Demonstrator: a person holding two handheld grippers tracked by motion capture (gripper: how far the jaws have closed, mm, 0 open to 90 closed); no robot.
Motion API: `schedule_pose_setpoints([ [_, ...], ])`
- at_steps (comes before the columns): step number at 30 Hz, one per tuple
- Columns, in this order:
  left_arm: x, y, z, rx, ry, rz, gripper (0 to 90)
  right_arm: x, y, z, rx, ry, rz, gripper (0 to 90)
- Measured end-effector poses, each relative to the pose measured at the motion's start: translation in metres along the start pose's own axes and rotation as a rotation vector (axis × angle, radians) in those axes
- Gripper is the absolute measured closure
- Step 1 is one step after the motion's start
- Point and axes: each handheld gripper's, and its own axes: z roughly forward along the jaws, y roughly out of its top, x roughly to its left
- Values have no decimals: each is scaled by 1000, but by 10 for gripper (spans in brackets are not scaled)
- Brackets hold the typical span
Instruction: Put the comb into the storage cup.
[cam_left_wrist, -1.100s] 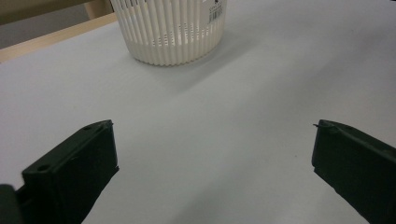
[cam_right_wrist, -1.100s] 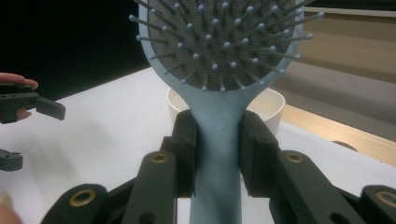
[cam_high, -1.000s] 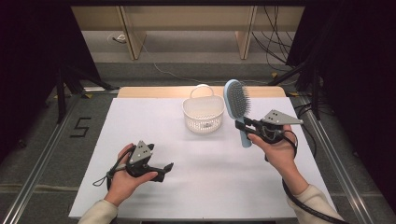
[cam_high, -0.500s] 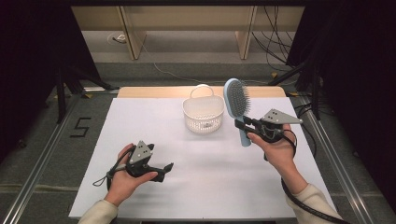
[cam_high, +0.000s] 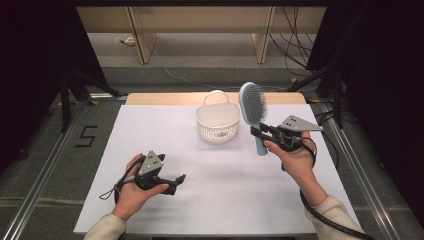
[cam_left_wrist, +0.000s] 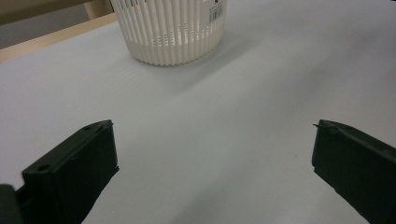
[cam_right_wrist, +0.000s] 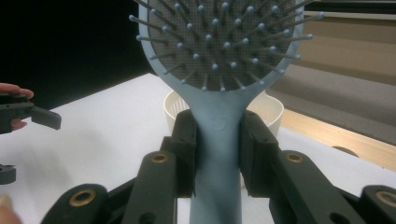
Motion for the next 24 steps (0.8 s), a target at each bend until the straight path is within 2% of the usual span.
schedule_pose_setpoints([
  [24,0,0,0,-1,0,-1,0,0,5,7,-9,0,1,706],
])
